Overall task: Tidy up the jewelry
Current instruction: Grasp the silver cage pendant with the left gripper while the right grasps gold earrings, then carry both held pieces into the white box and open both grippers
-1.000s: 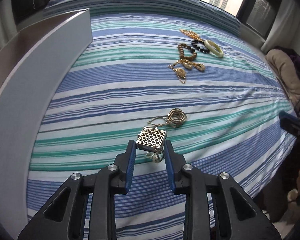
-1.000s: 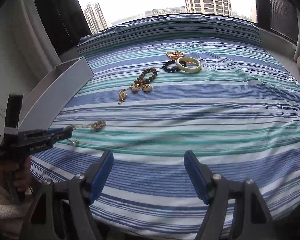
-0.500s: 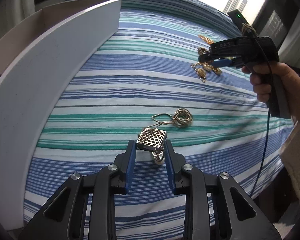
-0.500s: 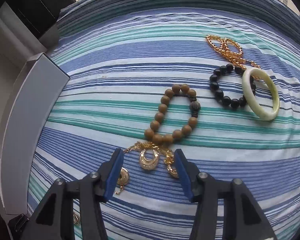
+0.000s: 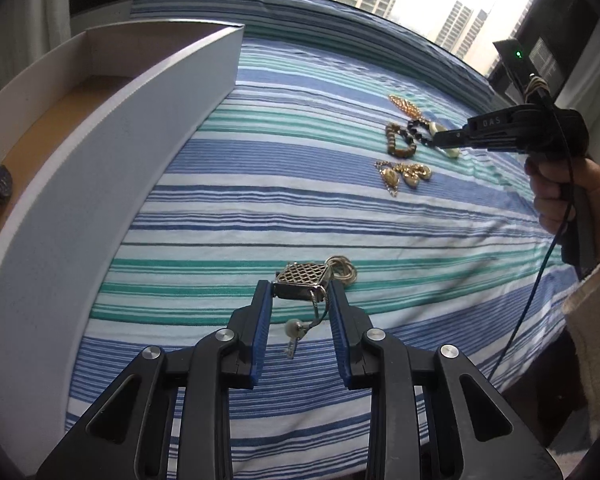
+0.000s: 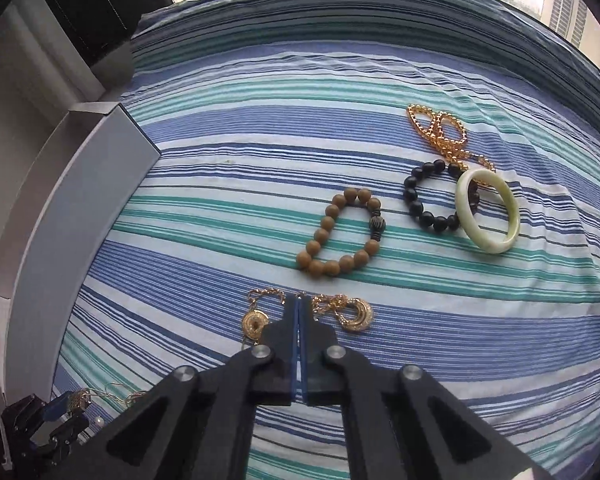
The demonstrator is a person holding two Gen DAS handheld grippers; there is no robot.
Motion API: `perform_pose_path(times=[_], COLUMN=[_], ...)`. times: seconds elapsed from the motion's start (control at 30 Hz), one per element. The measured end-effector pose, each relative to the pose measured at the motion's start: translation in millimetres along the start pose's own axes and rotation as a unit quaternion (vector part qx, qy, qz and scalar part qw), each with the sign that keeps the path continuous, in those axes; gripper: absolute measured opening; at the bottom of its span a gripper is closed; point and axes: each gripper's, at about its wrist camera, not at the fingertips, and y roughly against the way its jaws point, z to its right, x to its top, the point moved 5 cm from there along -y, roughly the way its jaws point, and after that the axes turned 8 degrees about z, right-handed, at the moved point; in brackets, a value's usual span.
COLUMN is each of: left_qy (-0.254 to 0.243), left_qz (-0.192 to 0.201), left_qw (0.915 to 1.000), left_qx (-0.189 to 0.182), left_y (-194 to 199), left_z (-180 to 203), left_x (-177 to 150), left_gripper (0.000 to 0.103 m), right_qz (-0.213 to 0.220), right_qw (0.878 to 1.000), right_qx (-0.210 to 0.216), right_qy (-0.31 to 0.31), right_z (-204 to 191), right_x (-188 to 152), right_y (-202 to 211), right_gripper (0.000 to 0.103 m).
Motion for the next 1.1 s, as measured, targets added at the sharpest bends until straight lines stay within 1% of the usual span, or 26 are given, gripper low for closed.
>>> perform_pose_path(times=[0.1, 0.13, 0.2, 0.23, 0.33, 0.37, 0.4, 0.43, 0.47, 0.5, 0.53, 0.6, 0.63, 0.67, 0.7, 0.83, 0.97, 1.1], left_qy=[0.001, 0.001, 0.005, 0.007, 0.01, 0.011, 0.013, 0.015, 0.016, 0.017, 0.017, 0.02, 0.022, 0.025, 0.027, 0.031, 0.037, 0.045], left_qz=[0.005, 0.006, 0.008, 0.009, 0.01, 0.008, 0.005, 0.003, 0.001, -0.001, -0.004, -0.007, -0.007, -0.007, -0.006, -0.001, 0.0, 0.001], left_qw=[1.0, 1.0, 1.0, 0.9999, 0.9999, 0.9999, 0.9998, 0.9998, 0.9998, 0.9998, 0.9997, 0.9996, 0.9996, 0.9995, 0.9995, 0.9995, 0.9988, 0.9974], left_qx=[-0.002, 0.0, 0.002, 0.003, 0.006, 0.008, 0.011, 0.012, 0.014, 0.015, 0.016, 0.017, 0.017, 0.016, 0.014, 0.001, -0.03, -0.056], left_y=[3.6, 4.2, 5.7, 6.5, 5.7, 4.4, 3.0, 1.2, -0.4, -2.1, -3.5, -5.9, -6.2, -5.6, -4.2, 4.7, 16.9, 32.4], left_z=[0.6, 1.1, 1.3, 1.0, -1.2, -2.2, -3.6, -5.2, -6.8, -8.2, -9.4, -11.9, -13.4, -14.7, -15.5, -14.9, -7.8, -1.8], left_x=[7.8, 9.4, 10.6, 10.6, 8.8, 7.6, 6.7, 5.7, 4.8, 4.2, 3.4, 2.3, 2.2, 2.5, 3.0, 9.2, 18.3, 31.6], left_gripper=[0.027, 0.027, 0.026, 0.026, 0.026, 0.026, 0.026, 0.026, 0.026, 0.026, 0.026, 0.026, 0.026, 0.026, 0.026, 0.026, 0.025, 0.024], right_qz=[0.008, 0.002, -0.015, -0.025, -0.056, -0.063, -0.067, -0.07, -0.073, -0.07, -0.07, -0.074, -0.076, -0.08, -0.081, -0.048, -0.012, 0.02], right_qw=[1.0, 1.0, 1.0, 1.0, 0.998, 0.998, 0.997, 0.997, 0.996, 0.996, 0.996, 0.994, 0.994, 0.994, 0.994, 0.998, 1.0, 0.999], right_qx=[-0.009, -0.013, -0.01, -0.004, -0.007, -0.012, -0.022, -0.035, -0.043, -0.046, -0.053, -0.071, -0.068, -0.062, -0.059, -0.042, -0.019, 0.0], right_qy=[0.022, 0.028, 0.022, 0.014, -0.009, -0.016, -0.022, -0.023, -0.023, -0.019, -0.008, 0.024, 0.036, 0.035, 0.031, 0.019, 0.014, 0.031], right_z=[-0.2, -3.1, -2.7, -1.2, 0.9, 1.3, 1.9, 1.7, 0.6, -2.1, -5.5, -11.5, -14.6, -15.4, -14.6, -9.4, -7.1, -16.3], right_x=[1.1, 1.0, -0.2, 0.4, -5.1, -6.3, -6.4, -6.3, -6.6, -5.9, -5.1, -5.2, -5.8, -7.0, -7.9, -3.4, 1.8, 12.3], right_y=[14.2, 10.8, -3.6, -10.5, -38.7, -46.6, -53.1, -58.8, -63.5, -66.0, -67.7, -69.4, -69.5, -68.3, -65.6, -37.5, 4.4, 42.2], right_gripper=[0.001, 0.004, 0.006, 0.013, 0.014, 0.015, 0.018, 0.026, 0.029, 0.029, 0.029, 0.024, 0.01, 0.005, 0.005, 0.005, 0.005, 0.005])
